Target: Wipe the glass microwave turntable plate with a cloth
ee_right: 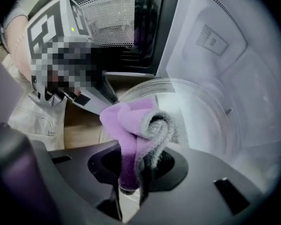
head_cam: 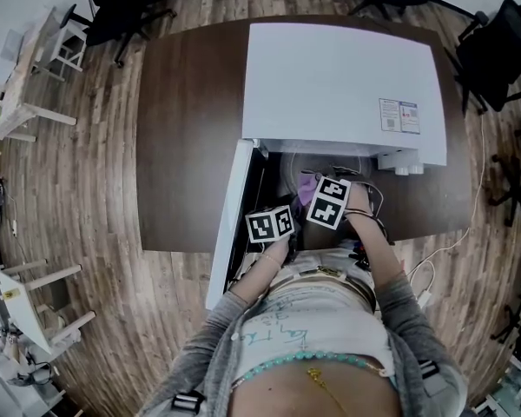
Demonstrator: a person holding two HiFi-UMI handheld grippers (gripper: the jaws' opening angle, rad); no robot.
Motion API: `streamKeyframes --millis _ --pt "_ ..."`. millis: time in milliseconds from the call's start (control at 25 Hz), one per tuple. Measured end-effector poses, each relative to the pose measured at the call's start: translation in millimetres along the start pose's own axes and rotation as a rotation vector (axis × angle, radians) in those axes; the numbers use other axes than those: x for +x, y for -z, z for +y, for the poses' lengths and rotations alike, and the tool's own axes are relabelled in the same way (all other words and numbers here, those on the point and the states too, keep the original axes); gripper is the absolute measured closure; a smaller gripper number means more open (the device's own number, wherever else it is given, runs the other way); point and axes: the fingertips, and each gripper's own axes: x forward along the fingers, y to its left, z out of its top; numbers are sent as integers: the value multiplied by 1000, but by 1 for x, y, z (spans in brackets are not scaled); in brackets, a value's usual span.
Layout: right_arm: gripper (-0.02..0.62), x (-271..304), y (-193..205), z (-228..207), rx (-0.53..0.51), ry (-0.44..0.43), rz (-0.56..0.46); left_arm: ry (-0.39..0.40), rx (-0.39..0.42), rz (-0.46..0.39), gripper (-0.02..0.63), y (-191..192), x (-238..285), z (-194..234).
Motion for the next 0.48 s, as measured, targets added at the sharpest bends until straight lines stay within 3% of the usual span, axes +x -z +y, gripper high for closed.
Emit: streamKeyframes --millis 240,480 --pt "482 -2 -20 -16 -81 59 -5 3 -1 0 502 -1 0 0" --pt "482 -5 -54 -25 -81 74 -87 6 -3 6 502 0 -1 0"
